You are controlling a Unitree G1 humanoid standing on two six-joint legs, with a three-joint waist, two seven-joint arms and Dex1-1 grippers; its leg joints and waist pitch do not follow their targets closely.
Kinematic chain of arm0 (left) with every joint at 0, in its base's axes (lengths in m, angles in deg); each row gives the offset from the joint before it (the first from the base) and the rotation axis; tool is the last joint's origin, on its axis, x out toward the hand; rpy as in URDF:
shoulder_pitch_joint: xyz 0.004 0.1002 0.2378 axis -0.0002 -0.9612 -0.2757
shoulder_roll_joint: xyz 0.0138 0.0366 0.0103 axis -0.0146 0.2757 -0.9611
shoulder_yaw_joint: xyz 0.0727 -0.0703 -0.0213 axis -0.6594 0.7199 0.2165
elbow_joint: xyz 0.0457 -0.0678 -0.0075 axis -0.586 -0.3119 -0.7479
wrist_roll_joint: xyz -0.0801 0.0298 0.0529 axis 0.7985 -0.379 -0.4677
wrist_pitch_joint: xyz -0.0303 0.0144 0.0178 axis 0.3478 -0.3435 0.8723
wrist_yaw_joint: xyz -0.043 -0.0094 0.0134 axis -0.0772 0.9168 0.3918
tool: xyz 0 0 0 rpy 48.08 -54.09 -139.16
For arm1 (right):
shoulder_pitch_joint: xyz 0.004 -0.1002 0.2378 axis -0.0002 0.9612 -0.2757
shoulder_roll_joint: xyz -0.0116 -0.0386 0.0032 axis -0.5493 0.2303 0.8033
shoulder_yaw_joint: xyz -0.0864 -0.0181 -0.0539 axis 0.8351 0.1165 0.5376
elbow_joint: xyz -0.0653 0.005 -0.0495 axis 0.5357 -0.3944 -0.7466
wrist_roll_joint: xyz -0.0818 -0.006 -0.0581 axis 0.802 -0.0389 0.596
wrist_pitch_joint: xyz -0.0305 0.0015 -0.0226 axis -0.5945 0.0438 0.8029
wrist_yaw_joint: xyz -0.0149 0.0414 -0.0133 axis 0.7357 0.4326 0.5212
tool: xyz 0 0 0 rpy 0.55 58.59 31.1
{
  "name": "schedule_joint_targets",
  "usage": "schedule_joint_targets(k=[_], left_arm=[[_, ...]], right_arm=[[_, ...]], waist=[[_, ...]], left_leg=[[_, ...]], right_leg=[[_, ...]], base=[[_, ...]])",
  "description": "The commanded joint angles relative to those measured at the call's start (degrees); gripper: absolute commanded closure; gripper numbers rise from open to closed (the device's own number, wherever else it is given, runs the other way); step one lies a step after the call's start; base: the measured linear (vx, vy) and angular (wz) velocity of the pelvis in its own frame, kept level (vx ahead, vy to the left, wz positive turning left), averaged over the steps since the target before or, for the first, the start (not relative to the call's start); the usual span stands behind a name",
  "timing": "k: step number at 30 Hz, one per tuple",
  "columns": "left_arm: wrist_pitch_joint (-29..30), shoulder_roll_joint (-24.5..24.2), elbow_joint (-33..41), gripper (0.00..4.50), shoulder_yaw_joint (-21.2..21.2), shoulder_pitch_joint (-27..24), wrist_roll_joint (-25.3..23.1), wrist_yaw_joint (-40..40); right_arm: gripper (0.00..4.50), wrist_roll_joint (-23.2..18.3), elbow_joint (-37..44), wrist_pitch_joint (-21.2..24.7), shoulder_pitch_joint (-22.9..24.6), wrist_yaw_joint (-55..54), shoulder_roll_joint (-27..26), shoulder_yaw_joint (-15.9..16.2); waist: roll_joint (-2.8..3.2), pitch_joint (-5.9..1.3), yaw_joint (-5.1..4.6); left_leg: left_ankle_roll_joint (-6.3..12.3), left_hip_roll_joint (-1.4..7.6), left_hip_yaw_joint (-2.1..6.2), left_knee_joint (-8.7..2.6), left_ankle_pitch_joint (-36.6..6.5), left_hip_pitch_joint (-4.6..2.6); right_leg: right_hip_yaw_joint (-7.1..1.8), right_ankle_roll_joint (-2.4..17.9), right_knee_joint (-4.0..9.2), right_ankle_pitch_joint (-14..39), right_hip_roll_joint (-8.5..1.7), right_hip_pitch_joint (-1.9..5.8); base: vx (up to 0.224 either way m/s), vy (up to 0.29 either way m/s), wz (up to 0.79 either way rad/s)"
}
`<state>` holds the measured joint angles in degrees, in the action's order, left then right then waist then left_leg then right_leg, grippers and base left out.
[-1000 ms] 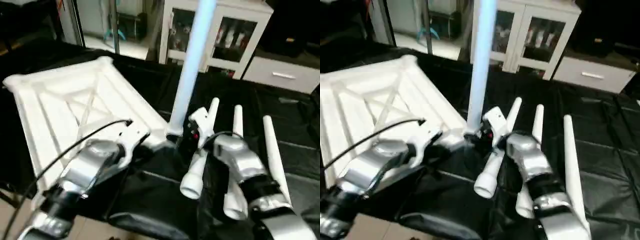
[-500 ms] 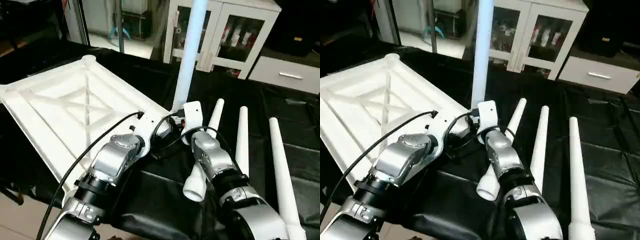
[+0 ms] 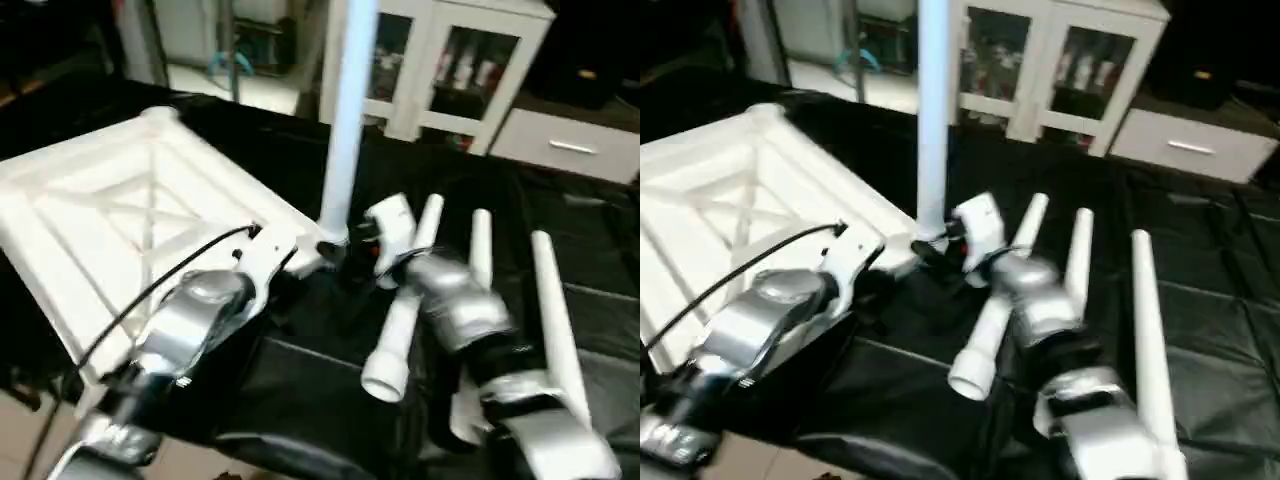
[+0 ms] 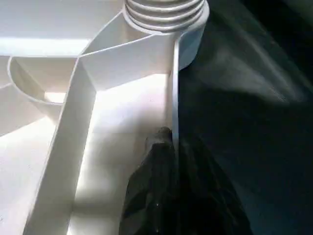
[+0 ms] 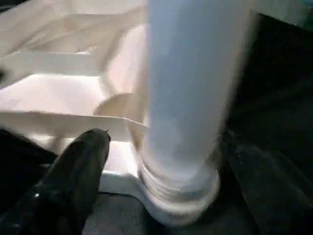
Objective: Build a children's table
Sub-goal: Rotate leg to tighten
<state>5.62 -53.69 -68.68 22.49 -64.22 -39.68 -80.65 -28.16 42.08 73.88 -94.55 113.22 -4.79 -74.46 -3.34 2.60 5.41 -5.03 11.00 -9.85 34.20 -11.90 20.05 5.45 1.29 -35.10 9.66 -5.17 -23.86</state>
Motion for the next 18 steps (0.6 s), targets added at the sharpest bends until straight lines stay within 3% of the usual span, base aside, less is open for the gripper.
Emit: schedule_joint_targets(k=[1,3,6,10,18], left_arm=[[-0.90,-1.13,2.37,4.50,-3.14,-1.01,2.06,-5.14],[-2.16,-4.74,5.49,4.50,-4.63,-2.43,3.40,-10.91],[-2.40,-7.59,8.06,4.50,-5.83,-3.37,4.60,-15.31],[-1.23,-11.15,11.64,4.50,-7.42,-4.03,5.81,-19.89],[-1.52,-11.83,12.27,4.50,-7.25,-4.11,5.81,-20.36]], right_arm=[[0.08,0.20,1.94,0.90,0.23,5.44,2.95,1.60],[0.08,1.22,4.36,0.93,0.80,12.36,7.66,4.05],[0.08,1.38,6.55,1.62,1.51,17.71,10.64,6.12],[0.08,3.24,8.61,0.86,2.91,23.39,13.73,9.94],[0.08,3.03,10.43,1.14,3.89,26.41,14.27,12.07]], waist=[[0.59,-3.30,0.10],[0.63,-3.39,0.32],[0.54,-3.33,0.56],[0.38,-3.19,0.76],[0.26,-3.01,0.64]], left_leg=[[2.48,2.23,0.29,-4.20,-7.49,-0.28],[2.44,2.33,0.35,-4.14,-6.60,-0.21],[2.93,2.23,0.18,-4.03,-5.77,-0.22],[2.46,2.33,0.26,-4.18,-7.59,-0.20],[0.97,2.37,0.51,-4.36,-10.50,-0.10]], right_leg=[[-3.21,11.63,3.55,10.35,-3.46,3.35],[-3.19,12.09,3.22,8.52,-3.39,3.50],[-3.27,13.07,2.95,6.42,-3.30,3.49],[-3.27,12.85,3.34,9.78,-3.51,3.51],[-3.32,10.57,3.89,15.66,-3.60,3.44]], base=[[0.000,0.000,0.00],[0.000,0.000,0.00],[0.000,0.000,0.00],[0.000,0.000,0.00],[0.000,0.000,0.00]])
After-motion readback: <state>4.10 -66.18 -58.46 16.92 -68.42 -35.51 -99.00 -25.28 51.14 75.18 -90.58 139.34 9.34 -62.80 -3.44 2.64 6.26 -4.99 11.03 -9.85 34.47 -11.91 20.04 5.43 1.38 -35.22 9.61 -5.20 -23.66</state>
